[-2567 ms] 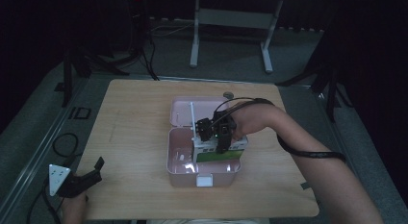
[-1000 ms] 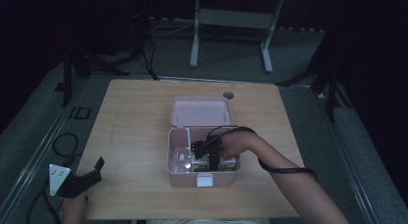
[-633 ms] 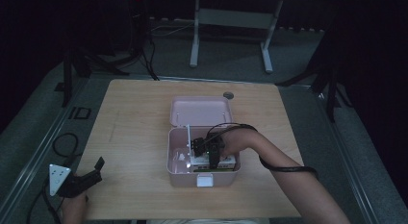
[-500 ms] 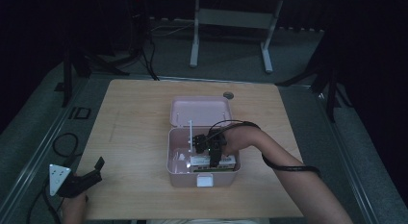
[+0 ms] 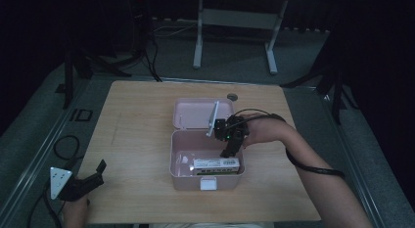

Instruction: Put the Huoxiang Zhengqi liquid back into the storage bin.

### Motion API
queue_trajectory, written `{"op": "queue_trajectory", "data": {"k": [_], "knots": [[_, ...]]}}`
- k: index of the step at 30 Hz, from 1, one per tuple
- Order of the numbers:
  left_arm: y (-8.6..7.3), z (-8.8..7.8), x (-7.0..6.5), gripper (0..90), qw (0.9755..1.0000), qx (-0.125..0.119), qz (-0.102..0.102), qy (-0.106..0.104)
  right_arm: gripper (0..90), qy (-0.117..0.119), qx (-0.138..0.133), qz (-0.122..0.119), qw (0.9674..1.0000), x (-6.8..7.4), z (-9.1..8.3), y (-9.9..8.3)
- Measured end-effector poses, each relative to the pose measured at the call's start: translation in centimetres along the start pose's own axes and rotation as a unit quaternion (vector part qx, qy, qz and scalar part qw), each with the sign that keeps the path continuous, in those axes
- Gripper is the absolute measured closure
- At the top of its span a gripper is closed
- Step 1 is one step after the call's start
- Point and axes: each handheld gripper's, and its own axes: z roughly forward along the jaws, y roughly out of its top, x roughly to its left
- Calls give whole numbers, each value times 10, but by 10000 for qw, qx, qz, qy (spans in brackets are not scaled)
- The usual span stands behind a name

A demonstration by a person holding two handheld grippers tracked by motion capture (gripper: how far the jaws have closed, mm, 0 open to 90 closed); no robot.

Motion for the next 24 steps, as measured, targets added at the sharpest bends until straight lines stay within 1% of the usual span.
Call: {"op": "queue_trajectory", "data": {"k": [1,2,3,4,6,8,9,11,12,14,15,17,19,20,21,22,24], "knots": [[0,0,0,2,10000,0,0,0,400,0,0,0,10000,0,0,0],[0,0,0,2,10000,1,0,3,385,-61,-49,59,10000,-2,-3,-4],[0,0,0,2,10000,2,-1,6,364,-166,-159,197,9995,-6,-8,-14],[0,0,0,2,10000,-2,-4,7,347,-202,-233,264,9992,-8,-10,-18],[0,0,0,2,10000,1,-2,8,328,-280,-360,442,9980,-12,-14,-28],[0,0,0,2,10000,-2,2,9,289,-413,-494,531,9965,-16,-17,-38],[0,0,0,2,10000,-2,1,8,266,-444,-551,615,9956,-17,-18,-43],[0,0,0,2,10000,-3,1,8,151,-418,-645,743,9943,-21,-19,-54],[0,0,0,2,10000,-2,3,7,143,-408,-743,834,9929,-23,-19,-60],[0,0,0,2,10000,0,6,6,136,-521,-860,1039,9895,-28,-18,-70],[0,0,0,2,10000,-2,7,7,135,-590,-891,1114,9880,-30,-17,-76],[0,0,0,2,10000,-1,8,7,132,-624,-940,1280,9853,-35,-13,-88],[0,0,0,2,10000,-2,7,7,123,-701,-985,1350,9834,-40,-8,-100],[0,0,0,2,10000,0,10,6,123,-701,-985,1350,9834,-40,-8,-100],[0,0,0,2,10000,0,10,5,123,-777,-1014,1401,9819,-43,-4,-108],[0,0,0,2,10000,4,12,4,123,-855,-1070,1493,9793,-46,2,-117],[0,0,-1,2,10000,6,16,9,123,-912,-1162,1643,9753,-50,10,-126]]}}
